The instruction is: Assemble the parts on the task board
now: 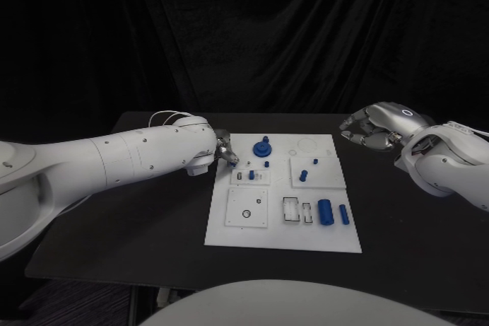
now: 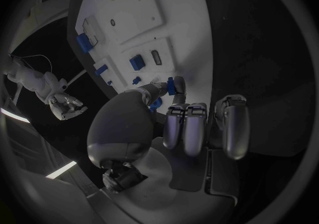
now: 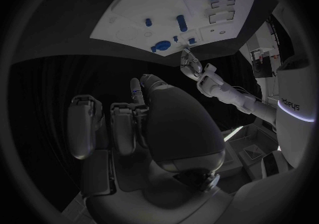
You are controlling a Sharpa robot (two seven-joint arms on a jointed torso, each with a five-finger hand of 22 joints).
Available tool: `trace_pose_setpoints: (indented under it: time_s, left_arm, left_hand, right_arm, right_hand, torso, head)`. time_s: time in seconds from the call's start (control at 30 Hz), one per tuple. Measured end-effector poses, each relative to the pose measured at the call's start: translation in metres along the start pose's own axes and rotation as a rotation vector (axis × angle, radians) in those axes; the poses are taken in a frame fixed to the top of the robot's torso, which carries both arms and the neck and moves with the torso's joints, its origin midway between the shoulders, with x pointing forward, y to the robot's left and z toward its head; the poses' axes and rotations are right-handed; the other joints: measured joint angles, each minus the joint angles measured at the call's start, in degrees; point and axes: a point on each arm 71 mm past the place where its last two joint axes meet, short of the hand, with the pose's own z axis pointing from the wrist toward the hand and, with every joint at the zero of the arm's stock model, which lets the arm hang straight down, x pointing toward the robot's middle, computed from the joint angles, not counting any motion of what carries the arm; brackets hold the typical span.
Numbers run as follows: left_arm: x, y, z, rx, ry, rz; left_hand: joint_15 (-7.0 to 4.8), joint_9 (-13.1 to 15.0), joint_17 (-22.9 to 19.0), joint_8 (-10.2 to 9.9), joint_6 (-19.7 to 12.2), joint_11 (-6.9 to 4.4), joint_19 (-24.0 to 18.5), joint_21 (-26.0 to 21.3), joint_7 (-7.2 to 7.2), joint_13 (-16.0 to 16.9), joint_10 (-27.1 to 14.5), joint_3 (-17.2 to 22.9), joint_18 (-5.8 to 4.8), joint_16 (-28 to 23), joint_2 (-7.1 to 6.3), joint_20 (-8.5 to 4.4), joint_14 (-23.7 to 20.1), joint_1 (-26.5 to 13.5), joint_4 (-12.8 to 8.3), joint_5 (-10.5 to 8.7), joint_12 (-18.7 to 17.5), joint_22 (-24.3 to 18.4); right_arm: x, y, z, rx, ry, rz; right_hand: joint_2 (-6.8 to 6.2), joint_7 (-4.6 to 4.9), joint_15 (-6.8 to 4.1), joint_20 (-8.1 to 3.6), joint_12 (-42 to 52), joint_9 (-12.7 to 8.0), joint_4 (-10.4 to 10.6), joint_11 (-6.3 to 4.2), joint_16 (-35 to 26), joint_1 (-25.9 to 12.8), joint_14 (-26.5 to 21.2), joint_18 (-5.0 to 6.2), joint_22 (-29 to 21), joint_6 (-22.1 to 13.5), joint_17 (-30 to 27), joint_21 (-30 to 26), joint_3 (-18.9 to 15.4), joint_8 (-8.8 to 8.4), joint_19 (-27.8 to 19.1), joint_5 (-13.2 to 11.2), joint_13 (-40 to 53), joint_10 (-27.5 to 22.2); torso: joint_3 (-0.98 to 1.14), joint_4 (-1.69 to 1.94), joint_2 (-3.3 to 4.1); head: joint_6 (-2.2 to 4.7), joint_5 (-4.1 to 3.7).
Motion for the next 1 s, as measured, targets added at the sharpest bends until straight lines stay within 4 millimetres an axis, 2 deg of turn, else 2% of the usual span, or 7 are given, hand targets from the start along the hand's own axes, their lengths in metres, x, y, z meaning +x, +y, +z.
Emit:
trace_pose_setpoints:
  time_s: [0.17,0.2,0.3,0.4,0.73,1.0]
  left_arm:
    - [0.009,-0.001,-0.012,0.008,0.016,-0.022]
    - [0.011,-0.002,-0.014,0.011,0.019,-0.024]
    - [0.015,-0.005,-0.018,0.016,0.027,-0.030]
    - [0.017,-0.007,-0.021,0.018,0.028,-0.031]
    - [0.017,-0.009,-0.022,0.020,-0.002,-0.011]
    - [0.020,-0.009,-0.021,0.021,-0.015,-0.005]
  left_hand:
    - [-0.08,0.01,0.00,0.00,0.35,0.00,-0.21,0.00,-0.23,0.00,0.00,0.78,0.00,0.00,0.02,-0.21,0.08,-1.23,-0.47,-1.66,0.00,0.00]
    - [-0.08,0.01,0.00,0.00,0.62,0.00,-0.21,0.00,-0.22,0.00,0.00,0.78,0.00,0.00,0.21,-0.21,0.08,-2.13,-0.46,-2.68,0.00,0.00]
    - [-0.08,0.01,-0.01,0.23,1.08,0.00,-0.21,0.00,-0.34,0.00,0.00,-0.20,0.00,0.00,0.66,-0.21,0.08,-3.07,0.51,-4.05,0.00,0.00]
    - [-0.08,0.01,-0.01,0.23,1.16,0.00,-0.21,0.00,-0.44,0.00,0.00,-1.00,0.00,0.00,1.05,-0.21,0.08,-3.47,0.93,-4.64,0.00,0.00]
    - [-0.07,0.01,-0.01,0.23,1.26,0.00,-0.21,-0.21,-0.55,0.00,0.00,-1.86,0.00,0.00,1.14,-0.20,0.08,-4.15,1.49,-4.97,0.00,-0.01]
    - [-0.07,-0.05,-0.02,0.23,1.26,0.00,-0.21,-0.21,-0.55,0.00,0.00,-2.34,0.01,0.00,1.36,-0.20,0.08,-4.36,1.65,-4.97,0.00,-0.01]
  right_arm:
    - [0.000,-0.001,0.000,0.003,0.001,-0.001]
    - [0.001,-0.001,0.000,0.003,0.002,-0.001]
    - [0.002,-0.001,0.000,0.005,0.005,0.000]
    - [0.002,-0.001,-0.001,0.006,0.006,0.000]
    - [0.002,-0.002,-0.001,0.007,0.008,0.001]
    - [0.002,-0.002,-0.002,0.009,0.009,0.001]
  right_hand:
    - [0.00,0.00,0.00,0.00,0.00,0.00,0.00,0.00,0.00,0.00,0.00,0.00,0.00,0.00,0.00,0.00,0.00,0.00,0.00,0.00,0.00,0.00]
    - [0.00,0.00,0.00,0.00,0.00,0.00,0.00,0.00,0.00,0.00,0.00,-0.01,0.00,0.00,0.00,0.00,0.00,0.00,0.00,0.00,0.00,0.00]
    - [-0.23,0.00,0.00,0.00,0.00,0.00,0.00,0.00,0.00,0.23,0.00,0.00,0.00,0.00,0.00,0.00,0.00,0.00,0.00,0.00,-0.01,0.00]
    - [-0.23,0.00,0.00,0.00,0.00,0.00,0.00,0.00,0.00,0.23,0.00,0.00,-0.01,0.00,0.00,0.00,0.00,0.00,0.00,0.00,-0.01,0.00]
    - [-0.23,0.00,0.00,0.00,0.00,0.01,0.00,0.00,0.00,0.22,0.00,0.00,-0.01,0.00,0.00,0.00,0.00,0.00,0.00,0.24,-0.01,0.00]
    - [-0.23,0.00,0.00,0.00,0.00,0.01,0.00,0.00,0.00,0.22,0.00,0.00,-0.01,0.00,0.00,0.00,0.00,0.00,0.00,0.23,-0.01,0.00]
  torso:
    - [0.02,0.01,-0.03]
    - [0.02,0.01,-0.04]
    - [0.03,0.03,-0.09]
    - [0.08,0.05,-0.12]
    - [0.16,0.22,-0.12]
    - [0.08,0.04,-0.03]
  head:
    - [0.00,0.16]
    - [0.00,0.21]
    - [0.00,0.26]
    - [0.00,0.27]
    - [0.00,-0.04]
    - [0.00,0.37]
